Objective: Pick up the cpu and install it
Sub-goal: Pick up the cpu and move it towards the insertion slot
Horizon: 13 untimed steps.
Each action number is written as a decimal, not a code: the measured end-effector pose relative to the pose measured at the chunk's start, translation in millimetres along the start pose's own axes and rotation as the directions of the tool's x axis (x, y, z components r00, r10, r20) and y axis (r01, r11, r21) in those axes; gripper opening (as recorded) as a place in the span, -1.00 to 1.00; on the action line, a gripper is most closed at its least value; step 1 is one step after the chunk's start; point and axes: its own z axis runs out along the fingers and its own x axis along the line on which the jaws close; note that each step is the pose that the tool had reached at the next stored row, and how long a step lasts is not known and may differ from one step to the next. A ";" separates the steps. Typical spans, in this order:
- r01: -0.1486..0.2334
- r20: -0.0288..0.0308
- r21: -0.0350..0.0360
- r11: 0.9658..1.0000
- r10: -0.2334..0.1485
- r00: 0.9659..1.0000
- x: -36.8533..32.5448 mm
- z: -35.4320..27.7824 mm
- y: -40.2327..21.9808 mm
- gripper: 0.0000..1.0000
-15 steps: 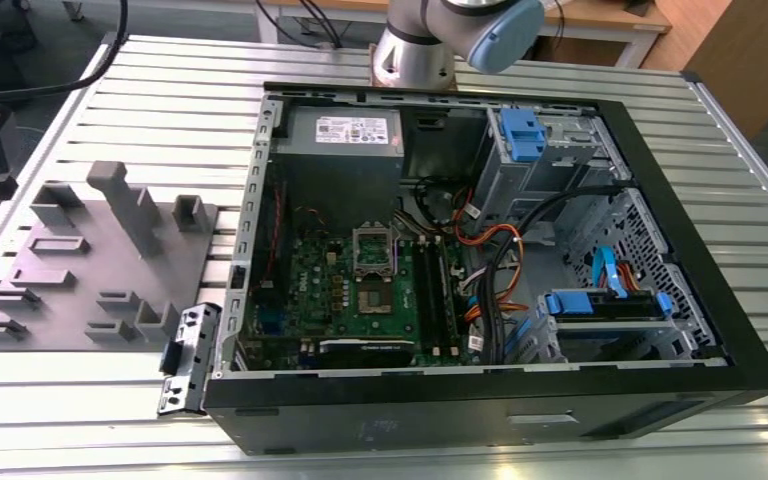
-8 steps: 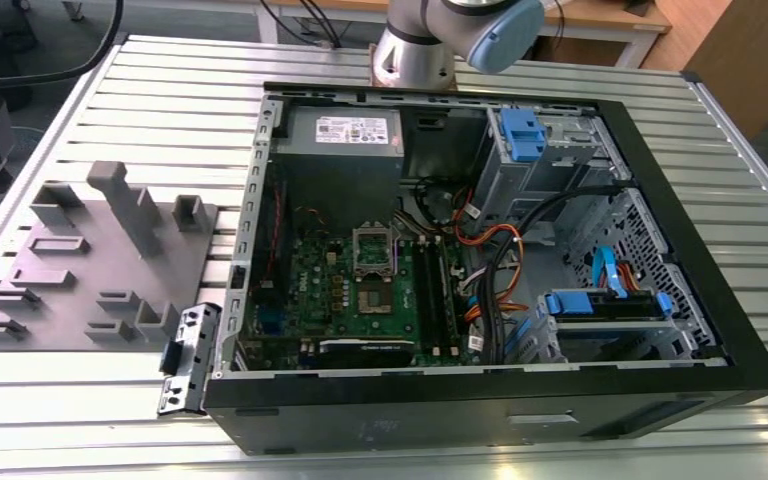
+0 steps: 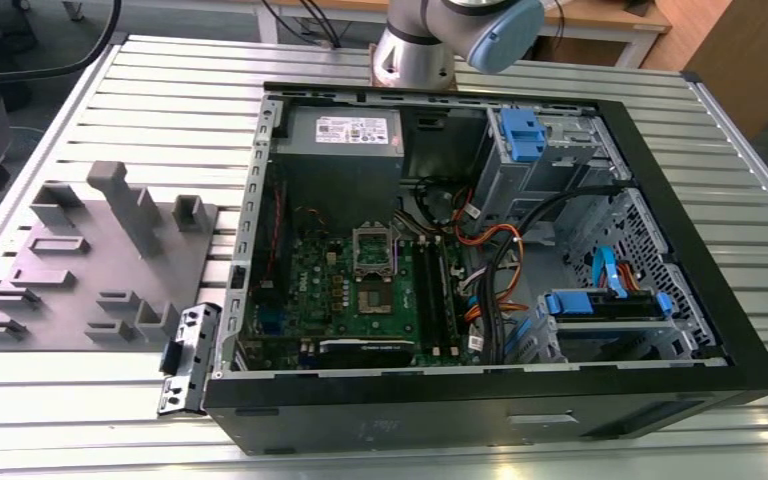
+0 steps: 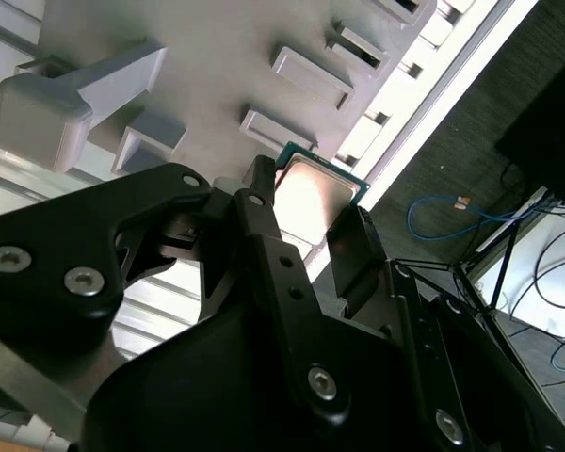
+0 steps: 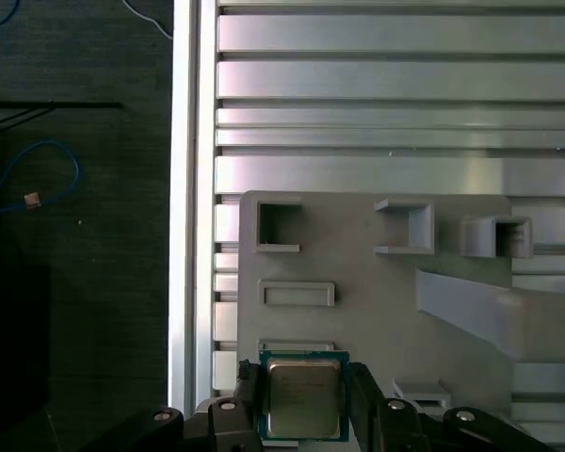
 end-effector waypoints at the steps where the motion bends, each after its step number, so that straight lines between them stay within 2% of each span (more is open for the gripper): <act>1: 0.000 0.000 0.000 1.000 0.000 1.000 0.0 -0.8 0.0 -0.06; 7: 0.000 0.000 0.000 1.000 0.000 1.000 0.1 -4.5 0.2 -0.06; 13: 0.000 0.000 0.000 1.000 0.000 1.000 0.1 -5.3 0.2 -0.06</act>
